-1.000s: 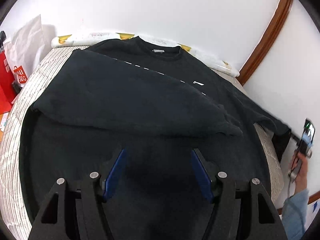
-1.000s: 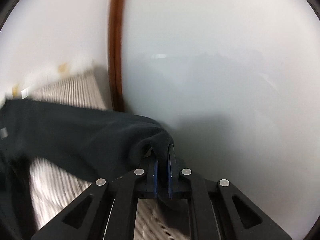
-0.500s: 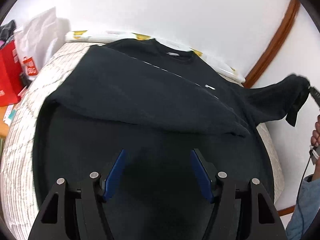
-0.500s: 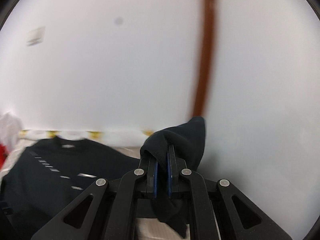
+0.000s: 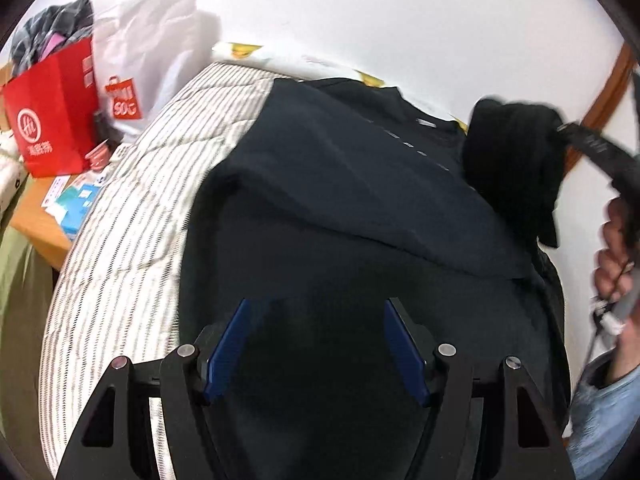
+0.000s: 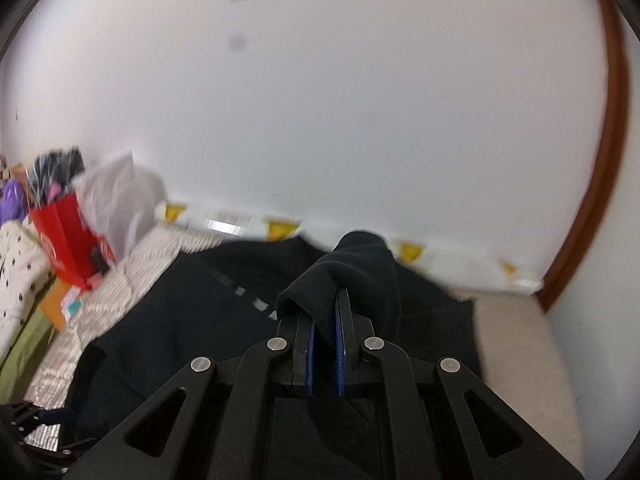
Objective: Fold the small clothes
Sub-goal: 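Lift the plain sleeve with the right tool and fold it across the body, then move the left tool to the ribbed cuff of the folded sleeve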
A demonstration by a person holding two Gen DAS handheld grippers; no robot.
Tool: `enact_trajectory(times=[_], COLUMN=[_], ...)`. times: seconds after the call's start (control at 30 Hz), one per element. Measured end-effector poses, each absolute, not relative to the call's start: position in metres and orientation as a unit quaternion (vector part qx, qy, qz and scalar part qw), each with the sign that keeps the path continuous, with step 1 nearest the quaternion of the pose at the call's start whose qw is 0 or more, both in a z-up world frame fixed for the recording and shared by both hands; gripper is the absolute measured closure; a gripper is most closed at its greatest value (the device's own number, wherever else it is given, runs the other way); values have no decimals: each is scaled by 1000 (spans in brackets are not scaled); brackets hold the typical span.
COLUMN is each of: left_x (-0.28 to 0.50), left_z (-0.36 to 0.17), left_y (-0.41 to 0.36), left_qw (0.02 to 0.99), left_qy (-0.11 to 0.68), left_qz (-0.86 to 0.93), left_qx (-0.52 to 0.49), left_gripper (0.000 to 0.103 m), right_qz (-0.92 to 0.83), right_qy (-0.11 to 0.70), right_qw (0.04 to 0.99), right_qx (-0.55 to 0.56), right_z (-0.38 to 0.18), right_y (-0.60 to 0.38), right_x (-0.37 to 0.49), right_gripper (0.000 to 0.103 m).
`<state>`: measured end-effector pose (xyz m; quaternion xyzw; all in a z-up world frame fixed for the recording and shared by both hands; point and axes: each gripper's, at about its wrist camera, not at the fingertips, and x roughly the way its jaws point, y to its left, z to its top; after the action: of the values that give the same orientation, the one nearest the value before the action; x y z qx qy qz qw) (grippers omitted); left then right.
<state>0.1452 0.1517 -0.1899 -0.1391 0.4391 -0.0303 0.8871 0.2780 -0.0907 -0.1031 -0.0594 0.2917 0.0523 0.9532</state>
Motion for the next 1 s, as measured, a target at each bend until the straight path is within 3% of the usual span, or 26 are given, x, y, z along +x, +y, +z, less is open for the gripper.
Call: enact_trajectory(times=[0.17,0.2,0.27,0.3,0.33,0.43,0.63,1.0], left_x=[142,143,146,147,147,149,158,199], left_z=[-194,-195,-195,-195,-194,-188,-176,-170], left_y=[166,165,162,158,155,137,92,-23], left_qw=[887,887,886,885,886,889,892,889], left_qy=[440,441,444,445,444,440,437,433], left_qz=[-29,-30,-34,-37,-41,-55,-83,-147], left_qx=[-138,-136,-133,-130,-127,-114,-74,21], left_gripper=[37,36,36,36,36,36,36,36], right_qz=[52,50,55,58,62,96,100,31], right_qy=[309,313,319,325,330,369,406,367], right_qw=[947,946,944,942,940,921,905,929], right_qx=[-71,-63,-59,-63,-65,-75,-70,33], right_z=[-143,-146,-151,-156,-160,-182,-221,-186], right_y=[-91,-96,-102,-105,-107,-118,-155,-275], right_x=[276,275,274,273,272,261,223,134], right_gripper=[92,86,58,35,25,13,8,8])
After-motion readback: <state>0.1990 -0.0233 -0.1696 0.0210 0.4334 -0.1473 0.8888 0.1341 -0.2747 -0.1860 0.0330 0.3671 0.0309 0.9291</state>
